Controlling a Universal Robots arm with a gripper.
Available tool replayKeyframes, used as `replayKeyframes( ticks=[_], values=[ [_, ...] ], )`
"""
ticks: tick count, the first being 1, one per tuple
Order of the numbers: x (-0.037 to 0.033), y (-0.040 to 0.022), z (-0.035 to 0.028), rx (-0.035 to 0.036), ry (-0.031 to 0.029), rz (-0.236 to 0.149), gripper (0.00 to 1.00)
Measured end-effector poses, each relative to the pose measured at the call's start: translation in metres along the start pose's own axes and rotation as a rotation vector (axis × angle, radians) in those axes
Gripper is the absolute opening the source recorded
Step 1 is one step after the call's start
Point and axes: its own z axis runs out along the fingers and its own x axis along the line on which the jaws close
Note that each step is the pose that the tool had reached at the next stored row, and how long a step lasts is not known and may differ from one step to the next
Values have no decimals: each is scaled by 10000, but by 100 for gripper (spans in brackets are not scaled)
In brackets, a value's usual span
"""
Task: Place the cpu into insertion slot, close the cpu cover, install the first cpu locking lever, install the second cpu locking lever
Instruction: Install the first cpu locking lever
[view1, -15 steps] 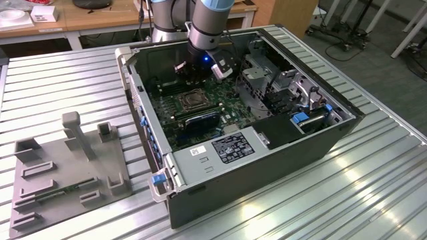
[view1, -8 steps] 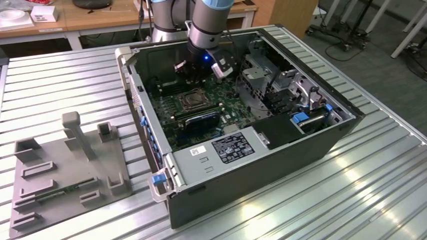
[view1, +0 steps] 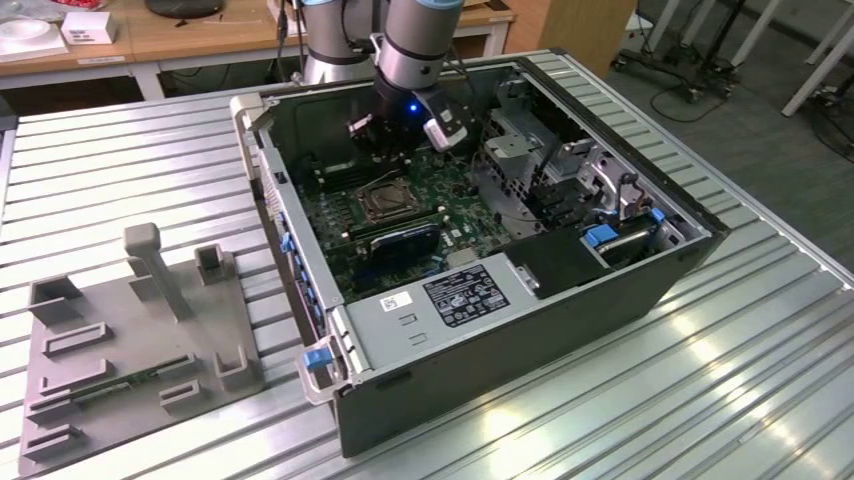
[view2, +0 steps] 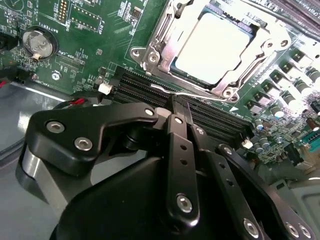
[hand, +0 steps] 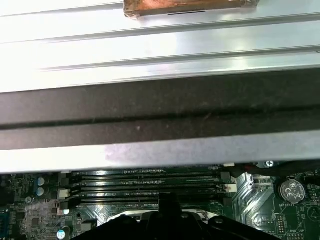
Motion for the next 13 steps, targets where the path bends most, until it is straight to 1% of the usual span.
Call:
replayKeyframes(
  ticks=[3, 7, 9, 13],
  values=[
    [5, -1, -1, 1, -1, 0, 11],
    [69, -6, 3, 3, -32, -5, 11],
    [89, -7, 5, 5, -39, -6, 11],
    [94, -6, 3, 0, -44, -9, 11]
  ],
)
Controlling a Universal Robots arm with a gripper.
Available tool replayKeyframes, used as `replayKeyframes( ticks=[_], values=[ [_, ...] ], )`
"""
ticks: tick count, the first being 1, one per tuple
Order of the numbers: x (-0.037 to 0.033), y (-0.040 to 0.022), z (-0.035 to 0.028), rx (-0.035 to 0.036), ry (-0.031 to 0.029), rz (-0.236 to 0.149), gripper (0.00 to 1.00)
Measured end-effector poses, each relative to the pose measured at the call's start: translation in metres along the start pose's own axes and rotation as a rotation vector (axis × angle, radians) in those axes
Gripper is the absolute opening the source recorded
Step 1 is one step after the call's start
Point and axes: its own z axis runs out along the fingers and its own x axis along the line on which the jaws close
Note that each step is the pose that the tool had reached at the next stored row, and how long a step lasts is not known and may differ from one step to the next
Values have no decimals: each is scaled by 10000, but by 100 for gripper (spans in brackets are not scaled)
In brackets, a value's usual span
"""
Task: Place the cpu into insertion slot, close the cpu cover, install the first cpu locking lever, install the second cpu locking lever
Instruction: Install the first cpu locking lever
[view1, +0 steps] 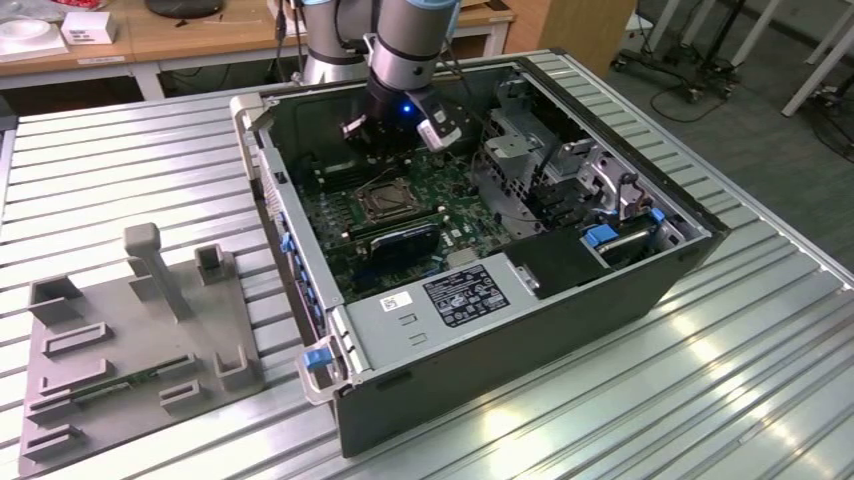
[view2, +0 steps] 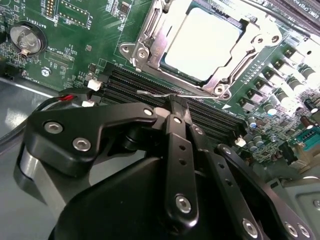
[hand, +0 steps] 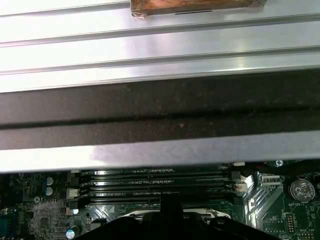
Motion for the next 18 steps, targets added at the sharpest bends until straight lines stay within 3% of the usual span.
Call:
replayKeyframes(
  ticks=[4, 5, 8, 12, 18],
  values=[
    [1, 0, -3, -9, 3, 1, 11],
    [1, -1, -3, -41, 5, -2, 11],
    [1, 0, -2, -230, 18, -17, 11],
    [1, 0, -3, -406, 29, -30, 11],
    [4, 7, -41, -488, 35, -37, 11]
  ],
)
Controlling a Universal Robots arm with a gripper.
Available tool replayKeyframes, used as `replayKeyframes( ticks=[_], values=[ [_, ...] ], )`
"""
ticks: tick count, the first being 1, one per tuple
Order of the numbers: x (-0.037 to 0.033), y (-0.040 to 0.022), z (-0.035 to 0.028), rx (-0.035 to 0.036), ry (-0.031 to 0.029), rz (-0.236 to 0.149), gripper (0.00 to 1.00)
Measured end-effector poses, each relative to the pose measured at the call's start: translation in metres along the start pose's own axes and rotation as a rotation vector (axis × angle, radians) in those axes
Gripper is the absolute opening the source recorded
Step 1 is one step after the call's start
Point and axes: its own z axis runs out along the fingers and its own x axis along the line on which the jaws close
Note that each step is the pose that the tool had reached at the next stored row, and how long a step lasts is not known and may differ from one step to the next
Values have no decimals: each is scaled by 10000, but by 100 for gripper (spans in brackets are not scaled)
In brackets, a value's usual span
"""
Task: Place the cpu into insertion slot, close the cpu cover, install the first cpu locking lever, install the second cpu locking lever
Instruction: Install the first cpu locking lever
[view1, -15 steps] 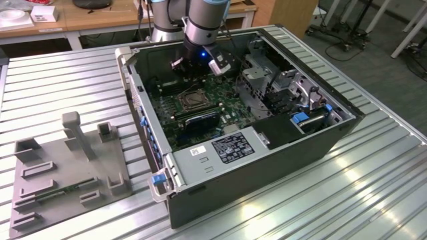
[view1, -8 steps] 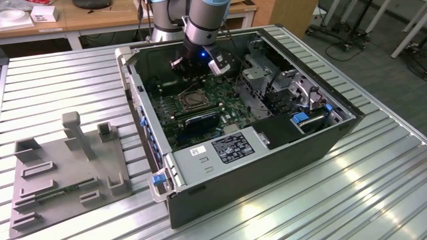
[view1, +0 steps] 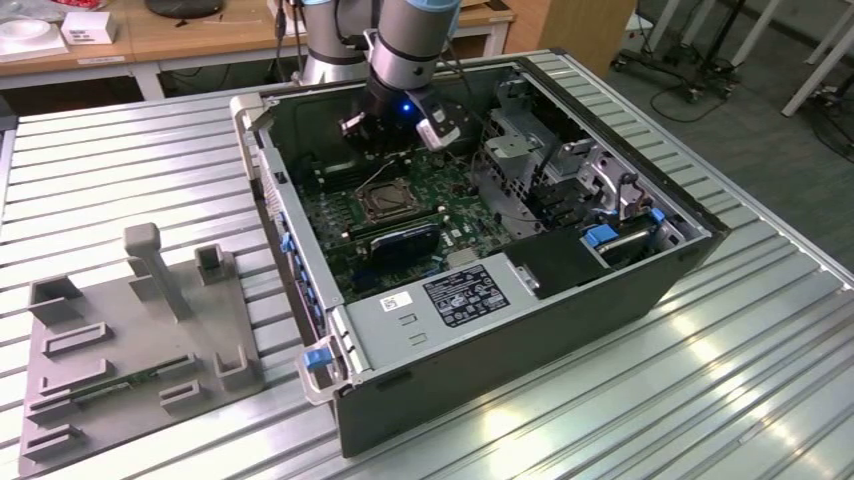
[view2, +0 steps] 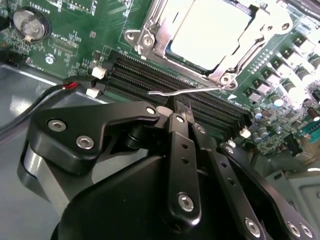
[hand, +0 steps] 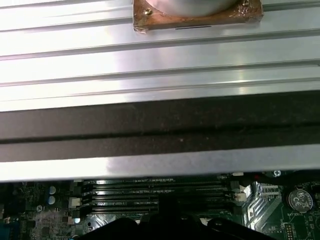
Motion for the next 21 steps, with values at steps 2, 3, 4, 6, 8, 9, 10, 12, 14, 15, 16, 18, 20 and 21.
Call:
replayKeyframes(
  ticks=[2, 3, 4, 6, 8, 9, 10, 12, 14, 15, 16, 18, 20, 21],
  values=[
    [3, 7, -28, -40, 2, -3, 11],
    [4, 10, -40, -57, 3, -4, 11],
    [5, 13, -53, -73, 5, -5, 11],
    [7, 18, -77, -113, 8, -8, 11],
    [9, 21, -88, -140, 10, -10, 11],
    [9, 22, -90, -149, 10, -11, 11],
    [10, 22, -91, -156, 9, -12, 11],
    [20, 21, -93, -170, -2, -17, 11],
    [36, 12, -93, -204, -32, -27, 11],
    [36, 5, -95, -214, -36, -31, 11],
    [35, -3, -97, -219, -36, -31, 11],
    [34, -35, -104, -250, -36, -32, 11],
    [33, -65, -112, -292, -32, -35, 11],
    [32, -72, -114, -305, -31, -36, 11]
  ],
)
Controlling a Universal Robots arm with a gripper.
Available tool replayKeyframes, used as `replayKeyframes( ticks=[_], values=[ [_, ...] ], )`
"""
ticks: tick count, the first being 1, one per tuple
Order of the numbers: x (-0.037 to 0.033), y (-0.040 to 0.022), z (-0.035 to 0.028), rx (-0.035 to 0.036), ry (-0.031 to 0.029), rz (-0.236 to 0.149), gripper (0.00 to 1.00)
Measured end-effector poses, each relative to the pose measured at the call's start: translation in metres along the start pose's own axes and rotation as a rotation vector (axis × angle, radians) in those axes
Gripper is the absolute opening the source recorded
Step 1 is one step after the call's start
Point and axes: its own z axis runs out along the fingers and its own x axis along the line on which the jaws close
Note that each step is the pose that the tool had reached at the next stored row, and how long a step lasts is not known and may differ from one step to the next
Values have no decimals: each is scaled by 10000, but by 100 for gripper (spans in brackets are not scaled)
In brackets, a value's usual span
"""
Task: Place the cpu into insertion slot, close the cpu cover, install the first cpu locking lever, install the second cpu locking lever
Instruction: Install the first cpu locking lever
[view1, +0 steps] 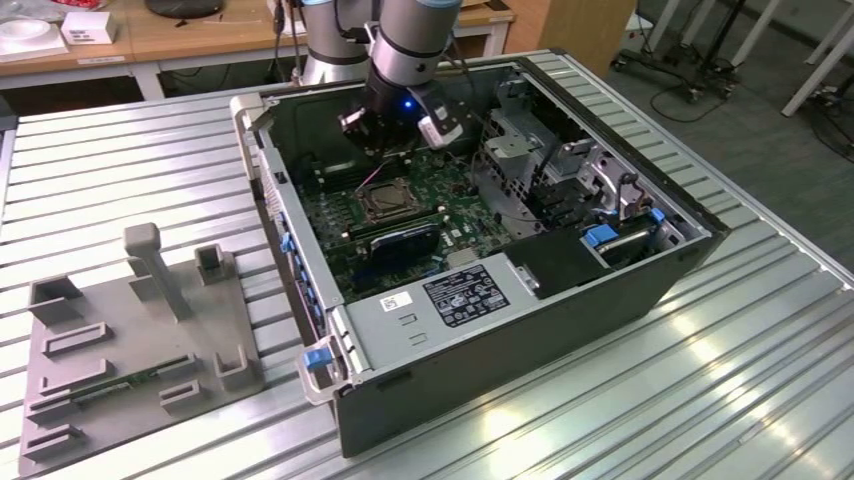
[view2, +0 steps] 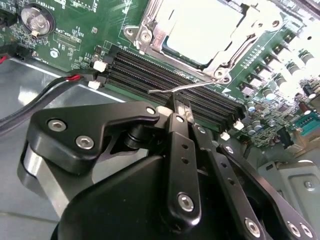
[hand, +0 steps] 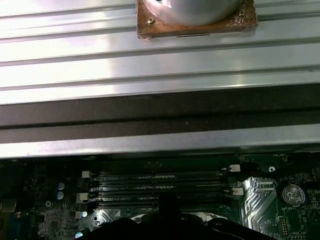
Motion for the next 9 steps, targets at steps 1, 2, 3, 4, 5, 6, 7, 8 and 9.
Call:
replayKeyframes(
  ticks=[1, 2, 3, 4, 5, 6, 7, 8, 9],
  values=[
    [0, -5, -1, -14, -1, -1, 11],
    [0, -10, -2, -37, -14, -8, 11],
    [0, -15, -2, -56, -35, -13, 11],
    [-1, -20, -1, -68, -53, -19, 11],
    [-1, -24, -1, -78, -68, -25, 11],
    [-2, -27, 0, -86, -82, -30, 11],
    [-2, -30, 1, -95, -95, -34, 11],
    [-2, -33, 2, -102, -107, -38, 11],
    [-3, -35, 3, -113, -119, -42, 11]
  ],
)
